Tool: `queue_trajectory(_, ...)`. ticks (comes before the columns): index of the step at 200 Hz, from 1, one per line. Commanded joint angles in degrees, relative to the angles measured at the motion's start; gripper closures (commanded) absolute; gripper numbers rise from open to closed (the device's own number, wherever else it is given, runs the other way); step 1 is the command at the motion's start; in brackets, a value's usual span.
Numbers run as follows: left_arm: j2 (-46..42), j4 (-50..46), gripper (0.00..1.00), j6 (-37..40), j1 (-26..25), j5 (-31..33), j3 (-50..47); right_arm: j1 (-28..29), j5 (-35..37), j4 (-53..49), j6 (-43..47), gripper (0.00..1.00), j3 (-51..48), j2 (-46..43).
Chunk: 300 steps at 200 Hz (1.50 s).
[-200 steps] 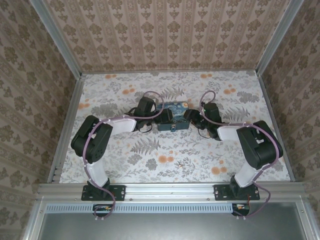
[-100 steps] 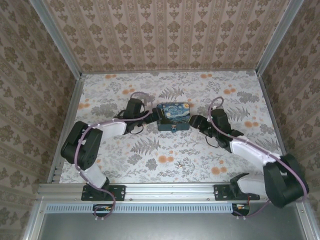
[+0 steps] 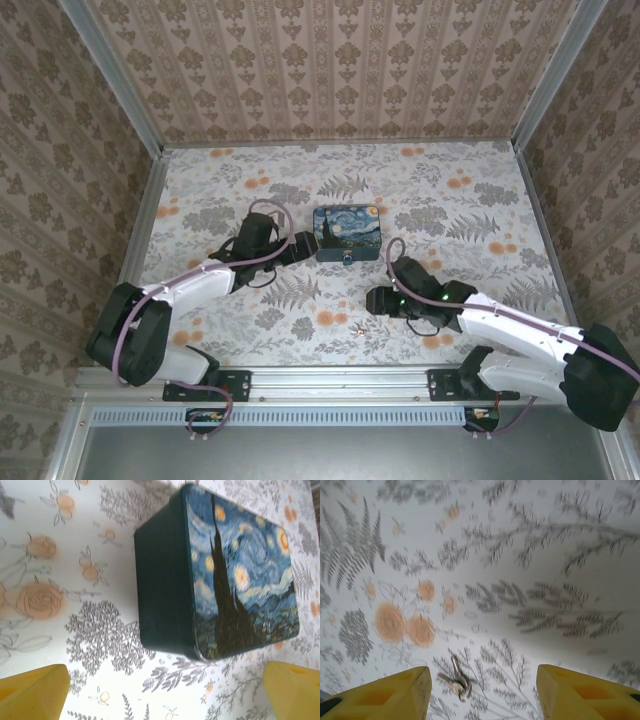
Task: Unlock the padlock with the key
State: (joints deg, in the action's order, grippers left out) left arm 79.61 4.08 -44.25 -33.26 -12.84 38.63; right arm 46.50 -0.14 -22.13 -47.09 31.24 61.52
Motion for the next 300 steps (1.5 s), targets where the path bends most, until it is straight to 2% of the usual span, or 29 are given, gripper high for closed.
queue_trajectory(1,-0.6,-1.7,0.00,-0.9,-1.4,2.1,-0.3,4.6,6.5,-4.8,-6.4,0.42,-0.4,1.4)
queue_trajectory(58,1.8,1.5,0.00,-1.5,-3.3,2.3,-0.8,12.7,12.5,-9.9,-15.3,0.51,4.3,7.9)
queue_trajectory(89,3.3,3.6,0.00,-2.0,-3.7,1.9,-1.0,14.7,13.1,-7.5,-17.3,0.53,6.6,12.4)
queue_trajectory(216,4.3,7.2,0.00,-1.6,-3.7,0.7,-2.4,16.8,11.9,-3.9,-18.8,0.54,11.1,24.8)
queue_trajectory(300,3.8,7.5,0.00,-0.8,-3.1,0.5,-3.4,20.1,11.0,-3.9,-21.1,0.54,12.1,28.2)
